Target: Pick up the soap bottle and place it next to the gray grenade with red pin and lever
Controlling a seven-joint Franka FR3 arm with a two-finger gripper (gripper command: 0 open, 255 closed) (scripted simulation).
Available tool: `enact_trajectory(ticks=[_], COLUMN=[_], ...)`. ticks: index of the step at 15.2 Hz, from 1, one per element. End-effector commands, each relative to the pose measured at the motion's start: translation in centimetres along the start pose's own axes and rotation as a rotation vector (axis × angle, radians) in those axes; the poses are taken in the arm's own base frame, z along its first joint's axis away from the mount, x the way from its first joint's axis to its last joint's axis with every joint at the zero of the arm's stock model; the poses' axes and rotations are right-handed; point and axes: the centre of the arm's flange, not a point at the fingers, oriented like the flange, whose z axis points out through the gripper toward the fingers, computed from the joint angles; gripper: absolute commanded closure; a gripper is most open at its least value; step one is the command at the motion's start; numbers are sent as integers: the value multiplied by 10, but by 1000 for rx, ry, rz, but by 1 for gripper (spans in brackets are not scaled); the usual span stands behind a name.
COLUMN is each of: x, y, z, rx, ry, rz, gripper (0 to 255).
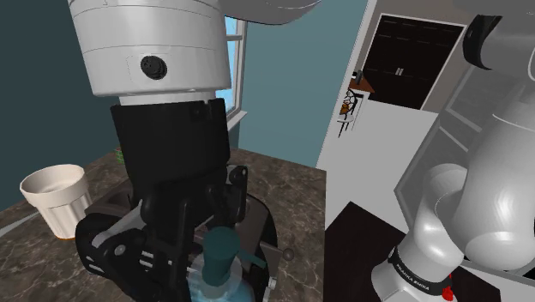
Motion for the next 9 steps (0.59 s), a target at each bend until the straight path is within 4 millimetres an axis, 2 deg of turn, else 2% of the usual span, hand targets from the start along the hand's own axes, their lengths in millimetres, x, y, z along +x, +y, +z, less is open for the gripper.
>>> enact_trajectory(ticks=[1, 9], x=[3, 15], y=[2, 8], z=[10, 50], rx=[1, 1], ry=[1, 1], rz=[0, 0], gripper=[255, 255])
